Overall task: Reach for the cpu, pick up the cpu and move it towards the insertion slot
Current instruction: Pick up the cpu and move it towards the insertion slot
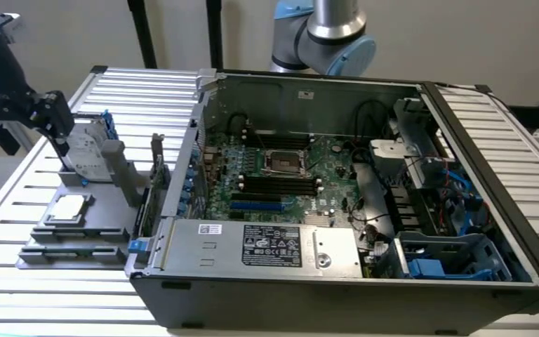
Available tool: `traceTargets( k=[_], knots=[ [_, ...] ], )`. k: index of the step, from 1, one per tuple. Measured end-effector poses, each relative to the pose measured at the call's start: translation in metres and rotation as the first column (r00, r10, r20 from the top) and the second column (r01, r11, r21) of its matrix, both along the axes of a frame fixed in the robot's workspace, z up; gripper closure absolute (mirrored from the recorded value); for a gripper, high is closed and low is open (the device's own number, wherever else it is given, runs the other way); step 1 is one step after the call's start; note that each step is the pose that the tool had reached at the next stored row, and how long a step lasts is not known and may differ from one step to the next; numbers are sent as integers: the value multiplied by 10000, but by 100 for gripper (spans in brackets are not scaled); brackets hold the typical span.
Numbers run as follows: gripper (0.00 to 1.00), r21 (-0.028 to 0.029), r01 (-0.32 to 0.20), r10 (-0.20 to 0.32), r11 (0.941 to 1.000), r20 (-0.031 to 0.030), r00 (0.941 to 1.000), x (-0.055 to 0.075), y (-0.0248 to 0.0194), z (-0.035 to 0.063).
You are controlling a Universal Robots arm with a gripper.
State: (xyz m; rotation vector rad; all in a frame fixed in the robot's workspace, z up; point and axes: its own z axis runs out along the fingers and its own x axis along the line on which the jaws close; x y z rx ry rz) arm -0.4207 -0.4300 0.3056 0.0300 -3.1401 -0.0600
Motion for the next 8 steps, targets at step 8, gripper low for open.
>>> traceTargets(
  k=[8],
  knots=[
    [23,0,-1,1,10000,-1,10000,-1,-38,-146]
  ],
)
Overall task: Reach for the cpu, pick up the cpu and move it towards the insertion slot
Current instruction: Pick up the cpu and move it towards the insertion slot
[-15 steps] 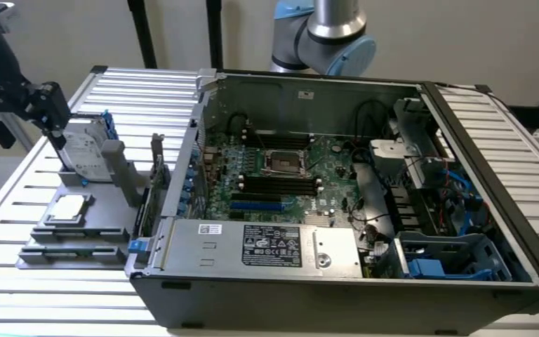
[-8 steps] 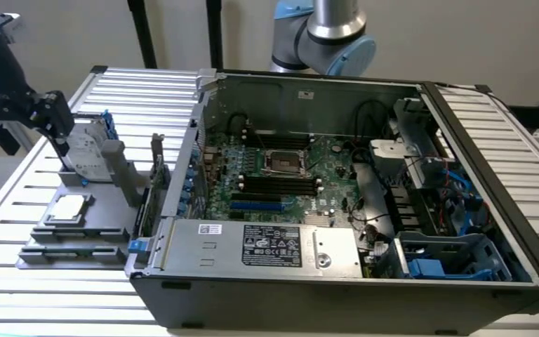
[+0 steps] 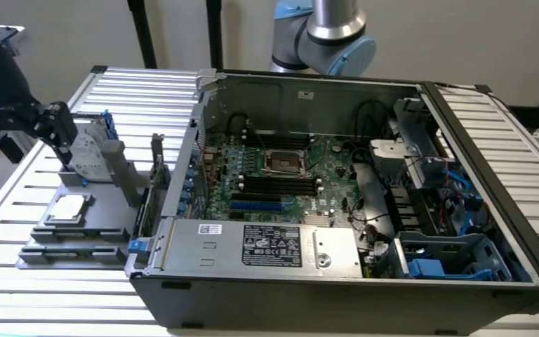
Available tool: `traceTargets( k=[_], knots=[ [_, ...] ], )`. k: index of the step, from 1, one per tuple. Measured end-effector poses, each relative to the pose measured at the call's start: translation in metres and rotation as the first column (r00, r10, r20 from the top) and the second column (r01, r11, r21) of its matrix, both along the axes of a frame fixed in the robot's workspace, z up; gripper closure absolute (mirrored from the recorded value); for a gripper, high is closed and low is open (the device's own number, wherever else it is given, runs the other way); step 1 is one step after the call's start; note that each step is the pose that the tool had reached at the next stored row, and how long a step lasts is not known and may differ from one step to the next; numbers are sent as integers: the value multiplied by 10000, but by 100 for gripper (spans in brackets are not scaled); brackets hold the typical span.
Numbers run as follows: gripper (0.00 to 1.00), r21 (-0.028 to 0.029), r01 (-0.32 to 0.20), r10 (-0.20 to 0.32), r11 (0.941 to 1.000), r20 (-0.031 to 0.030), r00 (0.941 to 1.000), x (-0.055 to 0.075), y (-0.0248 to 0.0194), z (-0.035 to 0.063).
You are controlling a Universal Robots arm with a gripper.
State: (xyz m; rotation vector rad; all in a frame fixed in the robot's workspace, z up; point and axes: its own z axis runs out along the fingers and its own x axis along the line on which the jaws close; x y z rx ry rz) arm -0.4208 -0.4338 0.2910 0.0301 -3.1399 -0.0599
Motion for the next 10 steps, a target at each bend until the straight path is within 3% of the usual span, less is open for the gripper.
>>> traceTargets(
  k=[10],
  knots=[
    [23,1,0,0,10000,1,10000,0,-99,-183]
  ],
)
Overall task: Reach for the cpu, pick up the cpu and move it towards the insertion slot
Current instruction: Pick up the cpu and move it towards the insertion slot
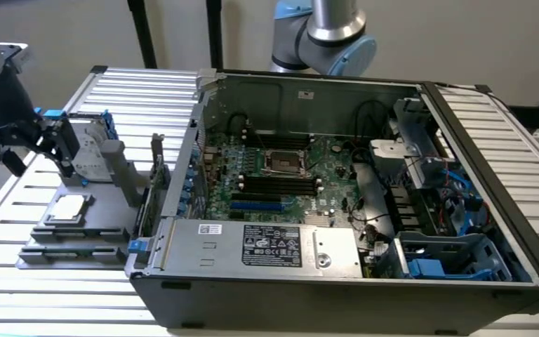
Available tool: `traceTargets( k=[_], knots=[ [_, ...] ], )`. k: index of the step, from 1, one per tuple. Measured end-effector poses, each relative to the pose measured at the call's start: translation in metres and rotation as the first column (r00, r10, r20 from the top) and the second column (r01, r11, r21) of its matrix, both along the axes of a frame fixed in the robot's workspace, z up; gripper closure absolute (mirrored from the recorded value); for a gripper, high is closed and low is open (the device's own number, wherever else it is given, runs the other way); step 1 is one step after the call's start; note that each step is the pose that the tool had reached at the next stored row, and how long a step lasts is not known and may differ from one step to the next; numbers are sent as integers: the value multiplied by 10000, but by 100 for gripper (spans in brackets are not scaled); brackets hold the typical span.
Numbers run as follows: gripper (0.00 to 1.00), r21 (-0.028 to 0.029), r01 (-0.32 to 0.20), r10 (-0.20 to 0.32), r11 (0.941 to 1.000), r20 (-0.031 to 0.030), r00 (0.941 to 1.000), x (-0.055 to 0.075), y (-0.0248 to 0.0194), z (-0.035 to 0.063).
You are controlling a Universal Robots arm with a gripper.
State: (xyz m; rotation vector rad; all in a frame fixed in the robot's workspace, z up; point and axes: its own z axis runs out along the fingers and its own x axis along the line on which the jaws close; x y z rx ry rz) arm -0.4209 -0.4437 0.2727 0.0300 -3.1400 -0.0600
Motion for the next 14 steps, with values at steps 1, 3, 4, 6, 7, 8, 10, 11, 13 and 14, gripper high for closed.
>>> traceTargets(
  k=[1,3,4,6,7,8,10,11,13,14],
  knots=[
    [23,0,0,0,10000,0,10000,0,-6,-18],
    [23,-1,1,-1,10000,-1,10000,-1,-12,-54],
    [23,0,2,-2,10000,0,10000,-1,-13,-73],
    [23,0,0,0,10000,0,10000,0,-14,-108],
    [23,0,0,0,10000,0,10000,0,-14,-127],
    [23,0,0,0,10000,0,10000,0,-14,-145],
    [23,0,0,0,10000,0,10000,0,-14,-182],
    [23,-1,0,0,10000,-1,10000,0,-14,-200],
    [23,1,0,0,10000,1,10000,0,-14,-236],
    [23,0,0,0,10000,0,10000,0,-14,-254]
  ],
)
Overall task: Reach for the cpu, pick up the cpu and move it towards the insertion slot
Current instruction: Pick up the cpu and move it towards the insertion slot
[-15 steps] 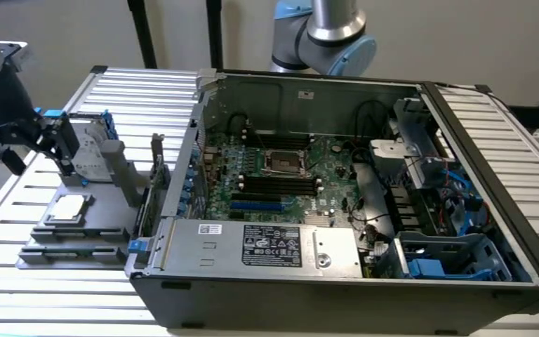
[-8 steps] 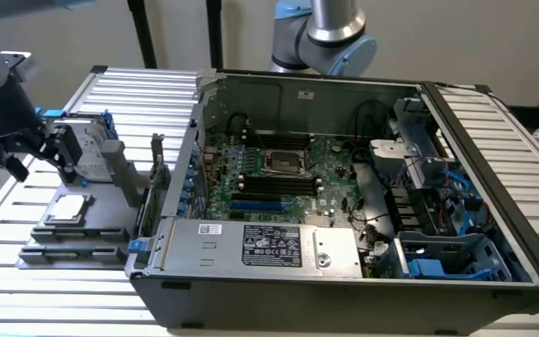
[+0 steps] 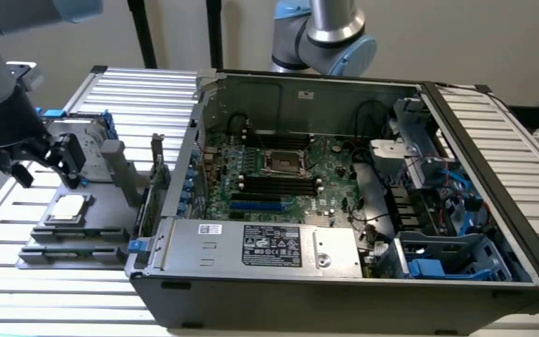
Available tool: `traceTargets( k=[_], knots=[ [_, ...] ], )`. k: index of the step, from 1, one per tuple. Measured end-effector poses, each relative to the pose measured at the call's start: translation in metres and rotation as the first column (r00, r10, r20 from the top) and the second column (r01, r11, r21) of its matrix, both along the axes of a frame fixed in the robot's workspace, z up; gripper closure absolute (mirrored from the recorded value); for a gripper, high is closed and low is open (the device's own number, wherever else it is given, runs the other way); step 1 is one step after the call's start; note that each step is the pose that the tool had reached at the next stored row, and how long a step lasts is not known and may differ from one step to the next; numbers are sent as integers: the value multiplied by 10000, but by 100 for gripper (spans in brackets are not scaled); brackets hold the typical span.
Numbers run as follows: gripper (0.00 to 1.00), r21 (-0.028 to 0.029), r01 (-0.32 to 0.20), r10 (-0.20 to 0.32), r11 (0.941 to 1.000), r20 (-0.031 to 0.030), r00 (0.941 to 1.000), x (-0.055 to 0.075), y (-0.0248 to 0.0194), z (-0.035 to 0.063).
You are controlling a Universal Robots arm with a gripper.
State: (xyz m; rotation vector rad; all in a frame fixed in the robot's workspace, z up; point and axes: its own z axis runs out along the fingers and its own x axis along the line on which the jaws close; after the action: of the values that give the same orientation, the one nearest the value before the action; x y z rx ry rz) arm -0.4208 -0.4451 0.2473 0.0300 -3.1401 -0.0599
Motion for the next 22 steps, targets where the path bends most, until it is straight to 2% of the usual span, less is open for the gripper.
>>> traceTargets(
  k=[11,22],
  knots=[
    [23,3,0,0,10000,-1,10000,0,0,-200],
    [23,39,9,-9,10000,0,10000,0,14,-377]
  ],
)
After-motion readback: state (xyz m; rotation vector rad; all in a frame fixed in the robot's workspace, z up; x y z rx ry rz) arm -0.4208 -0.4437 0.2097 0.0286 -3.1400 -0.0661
